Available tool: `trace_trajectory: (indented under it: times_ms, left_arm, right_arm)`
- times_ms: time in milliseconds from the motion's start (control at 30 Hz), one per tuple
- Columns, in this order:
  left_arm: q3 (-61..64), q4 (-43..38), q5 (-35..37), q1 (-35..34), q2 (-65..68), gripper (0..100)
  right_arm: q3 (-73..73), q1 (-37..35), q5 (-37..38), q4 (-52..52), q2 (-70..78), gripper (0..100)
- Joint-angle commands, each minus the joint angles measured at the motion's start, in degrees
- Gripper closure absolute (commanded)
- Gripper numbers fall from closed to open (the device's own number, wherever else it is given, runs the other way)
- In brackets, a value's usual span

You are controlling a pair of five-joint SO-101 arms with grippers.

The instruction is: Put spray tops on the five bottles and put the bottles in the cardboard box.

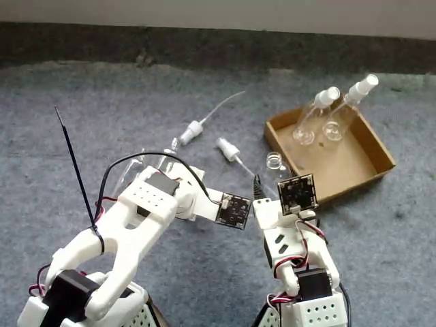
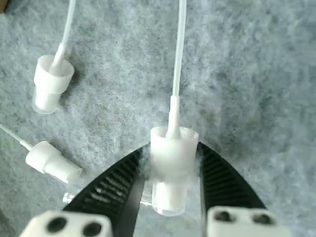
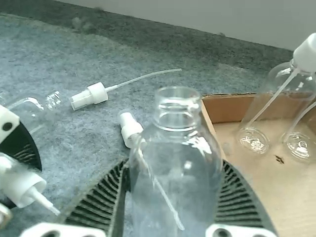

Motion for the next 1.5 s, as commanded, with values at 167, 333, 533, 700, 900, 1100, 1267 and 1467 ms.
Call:
trace_trajectory:
  times_ms: [167, 333, 533, 700, 900, 1100, 1267, 1467]
  left_arm:
    - [-0.6, 6.4, 0.5, 0.4, -2.3, 82]
    - [-0.8, 2.3, 1.9, 0.1, -3.3, 82]
    - [-0.8, 2.3, 22.9, 0.1, -17.7, 82]
    - [1.4, 3.4, 29.3, 0.1, -33.0, 82]
    - [13.7, 3.8, 29.5, -0.7, -47.1, 82]
    - [19.1, 6.3, 29.7, -5.8, -58.7, 82]
    - [15.7, 18.3, 35.8, -10.1, -61.8, 82]
    - [6.0, 27.5, 53.4, -12.5, -58.8, 82]
  right_arm:
    - [5.6, 0.7, 1.0, -1.5, -1.3, 85.4]
    - [5.6, 0.7, 1.0, -1.5, -1.3, 85.4]
    - [5.6, 0.7, 1.1, -1.6, -1.3, 85.4]
    - [5.6, 0.7, 1.1, -1.6, -1.3, 85.4]
    - [5.6, 0.7, 1.1, -1.5, -1.3, 85.4]
    - [5.6, 0.7, 1.1, -1.5, -1.1, 85.4]
    - [5.6, 0.7, 1.1, -1.5, -1.0, 85.4]
    - [5.6, 0.7, 1.1, -1.5, -0.9, 85.4]
